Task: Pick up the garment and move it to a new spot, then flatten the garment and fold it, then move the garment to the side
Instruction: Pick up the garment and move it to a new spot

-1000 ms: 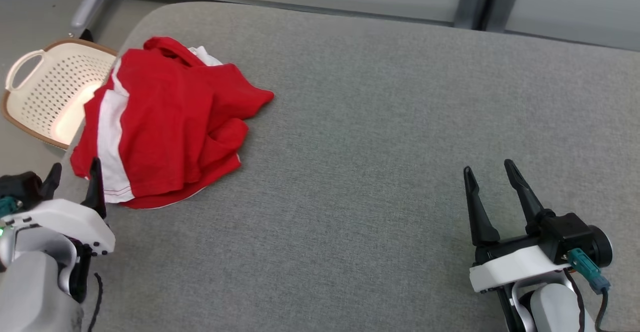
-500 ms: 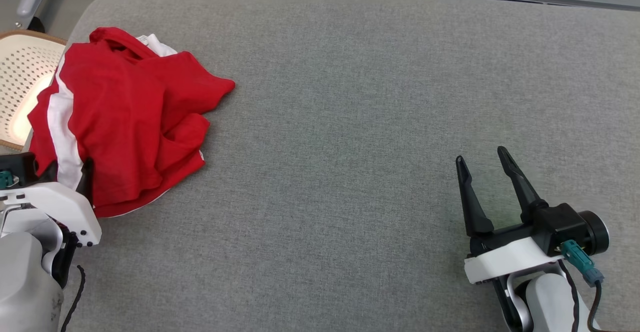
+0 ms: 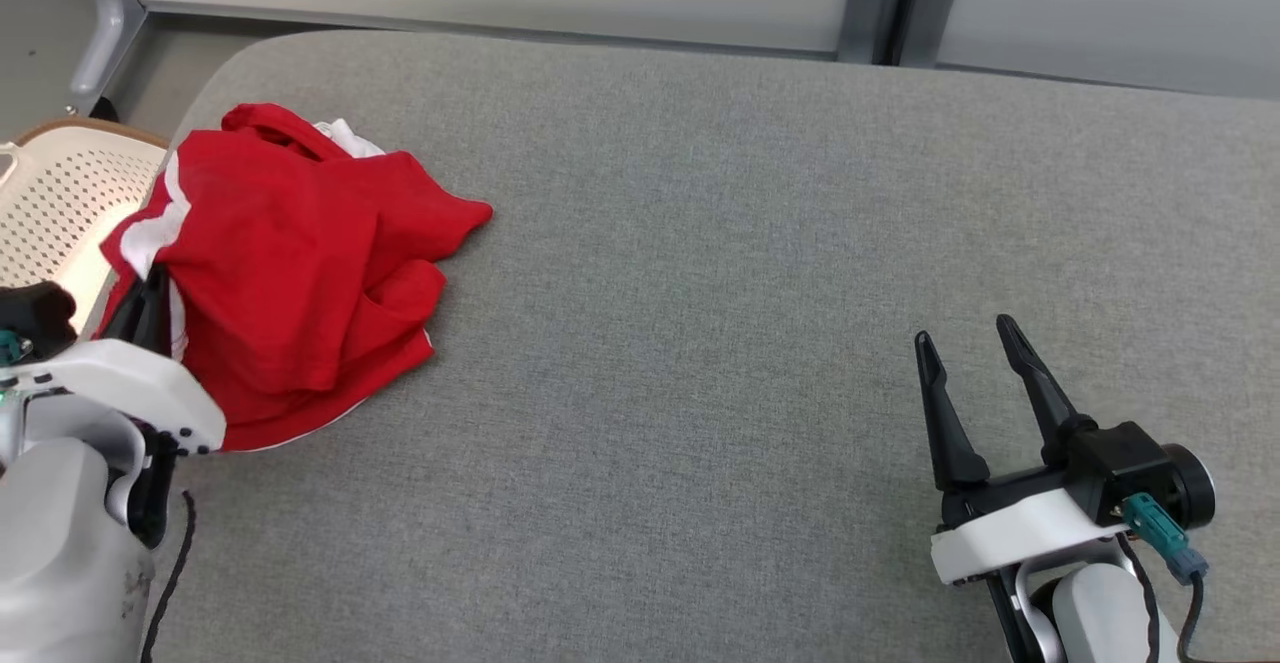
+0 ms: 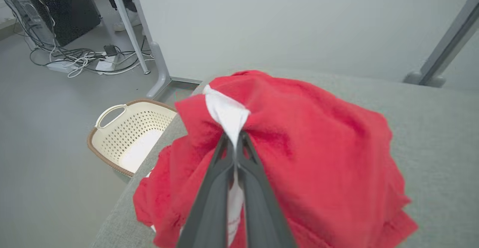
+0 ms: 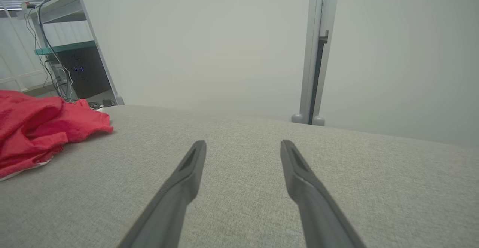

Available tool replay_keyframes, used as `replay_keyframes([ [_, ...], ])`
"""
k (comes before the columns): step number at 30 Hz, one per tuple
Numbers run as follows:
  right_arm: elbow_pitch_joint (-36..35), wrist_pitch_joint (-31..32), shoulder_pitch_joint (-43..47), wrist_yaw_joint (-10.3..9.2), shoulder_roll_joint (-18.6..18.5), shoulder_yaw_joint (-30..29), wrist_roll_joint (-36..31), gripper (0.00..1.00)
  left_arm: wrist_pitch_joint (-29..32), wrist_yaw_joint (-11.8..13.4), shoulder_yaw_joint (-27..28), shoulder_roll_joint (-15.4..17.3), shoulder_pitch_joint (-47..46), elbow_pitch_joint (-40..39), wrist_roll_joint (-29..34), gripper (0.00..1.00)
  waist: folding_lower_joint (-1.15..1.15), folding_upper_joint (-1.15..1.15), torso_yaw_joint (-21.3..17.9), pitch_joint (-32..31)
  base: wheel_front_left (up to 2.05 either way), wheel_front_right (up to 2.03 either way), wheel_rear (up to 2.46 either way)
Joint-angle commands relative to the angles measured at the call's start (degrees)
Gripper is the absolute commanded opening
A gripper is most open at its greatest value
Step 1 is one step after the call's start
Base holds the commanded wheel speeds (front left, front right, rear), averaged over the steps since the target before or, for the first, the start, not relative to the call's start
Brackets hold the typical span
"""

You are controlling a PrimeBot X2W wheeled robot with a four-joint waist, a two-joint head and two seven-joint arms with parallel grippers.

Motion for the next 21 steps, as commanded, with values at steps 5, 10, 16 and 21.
replay_keyframes([
  [5, 1.19, -0.08, 1.79, 0.00, -0.02, 0.60, 2.34, 1.00, -0.89, -0.01, -1.59, 1.34, -0.36, -8.12, -3.86, 0.00, 0.00, 0.00, -0.01, -4.82, 0.00, 0.00, 0.00],
  [10, 1.57, -0.08, 2.90, -0.01, -0.14, 2.20, 5.07, 1.00, 0.29, 0.00, -1.29, 1.60, -0.67, -16.57, -6.00, 0.00, 0.00, 0.00, -1.28, -7.75, 0.00, 0.00, 0.00],
  [16, 0.84, -0.08, 3.19, 0.00, -0.07, 2.88, 6.90, 1.00, 3.33, 2.44, -0.44, 0.69, -0.79, -28.02, -7.86, 0.00, 0.00, 0.00, -4.39, -8.95, 0.00, 0.00, 0.00],
  [21, 0.98, -0.08, 3.01, 0.00, -0.08, 3.08, 7.40, 1.00, 5.77, 5.91, -0.28, -1.25, -2.28, -36.79, -8.52, 0.00, 0.00, 0.00, -7.80, -8.89, 0.00, 0.00, 0.00],
])
